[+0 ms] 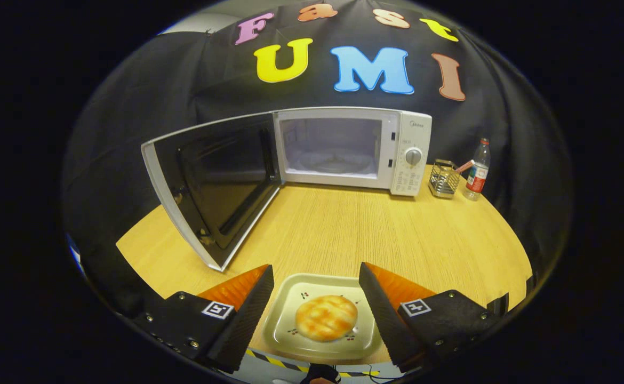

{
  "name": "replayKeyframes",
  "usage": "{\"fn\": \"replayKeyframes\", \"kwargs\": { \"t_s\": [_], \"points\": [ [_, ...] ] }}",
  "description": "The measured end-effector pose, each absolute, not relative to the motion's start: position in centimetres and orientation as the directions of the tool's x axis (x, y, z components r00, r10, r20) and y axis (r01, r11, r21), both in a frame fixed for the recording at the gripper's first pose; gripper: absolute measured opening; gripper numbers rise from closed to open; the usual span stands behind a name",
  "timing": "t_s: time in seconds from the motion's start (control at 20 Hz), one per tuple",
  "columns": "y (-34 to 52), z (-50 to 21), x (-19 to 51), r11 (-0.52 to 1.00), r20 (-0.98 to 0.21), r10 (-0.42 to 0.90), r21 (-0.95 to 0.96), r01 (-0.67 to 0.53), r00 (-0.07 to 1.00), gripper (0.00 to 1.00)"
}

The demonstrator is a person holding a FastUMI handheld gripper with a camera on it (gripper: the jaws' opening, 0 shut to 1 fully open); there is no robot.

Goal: Open the microwave, put the food inside, and close the microwave door.

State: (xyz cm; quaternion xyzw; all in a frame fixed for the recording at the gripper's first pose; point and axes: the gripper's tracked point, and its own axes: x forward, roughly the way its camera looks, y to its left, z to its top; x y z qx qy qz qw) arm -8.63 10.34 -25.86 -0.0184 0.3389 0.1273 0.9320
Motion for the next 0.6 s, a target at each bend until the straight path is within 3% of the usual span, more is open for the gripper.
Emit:
{"fn": "replayKeyframes", "kwargs": {
  "t_s": [0.6],
  "points": [
    [8.8,-32.8,-11.0,0.971,-0.788,0.202,0.082,-0.227,0.582,0.98]
  ]
}}
